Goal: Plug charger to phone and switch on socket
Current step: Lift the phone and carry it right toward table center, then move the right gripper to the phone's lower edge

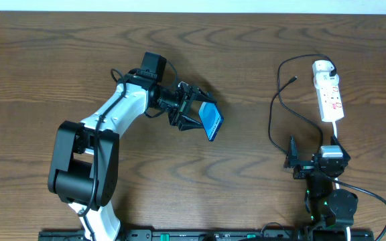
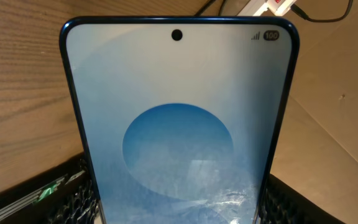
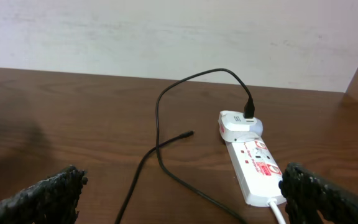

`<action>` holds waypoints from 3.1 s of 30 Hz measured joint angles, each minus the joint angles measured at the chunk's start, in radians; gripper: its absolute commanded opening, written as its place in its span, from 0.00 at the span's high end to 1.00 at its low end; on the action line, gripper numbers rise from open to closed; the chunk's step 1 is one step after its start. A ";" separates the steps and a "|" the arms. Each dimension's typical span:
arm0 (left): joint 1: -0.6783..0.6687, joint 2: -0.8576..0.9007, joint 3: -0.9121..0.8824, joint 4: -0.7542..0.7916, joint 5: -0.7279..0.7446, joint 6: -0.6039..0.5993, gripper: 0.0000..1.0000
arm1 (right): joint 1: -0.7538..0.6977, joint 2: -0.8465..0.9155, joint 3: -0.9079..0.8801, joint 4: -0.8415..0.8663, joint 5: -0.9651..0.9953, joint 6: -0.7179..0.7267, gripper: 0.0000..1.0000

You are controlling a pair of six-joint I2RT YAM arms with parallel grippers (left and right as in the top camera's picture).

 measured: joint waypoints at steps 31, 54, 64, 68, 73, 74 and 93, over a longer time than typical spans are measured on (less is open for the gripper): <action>0.000 0.000 0.000 0.025 0.000 0.000 0.30 | 0.000 0.000 0.000 0.041 -0.316 1.228 0.01; 0.000 0.000 0.000 0.025 0.002 0.000 0.30 | 0.005 0.708 0.663 -0.106 -0.056 0.686 0.01; 0.000 0.000 0.000 0.026 0.004 0.000 0.30 | 0.064 1.126 1.128 -0.534 -0.355 0.649 0.01; 0.000 0.000 0.000 0.027 0.004 0.000 0.30 | 0.065 1.189 1.130 -0.518 -0.408 0.652 0.03; 0.000 0.000 0.000 0.027 0.004 0.001 0.30 | 0.119 1.226 1.130 -0.489 -0.420 0.662 0.10; 0.000 0.000 0.000 0.027 0.004 0.001 0.30 | 0.141 1.226 1.130 -0.494 -0.412 0.663 0.10; 0.000 0.000 0.000 0.027 0.003 0.003 0.30 | 0.759 1.235 1.132 -0.704 0.169 0.911 0.12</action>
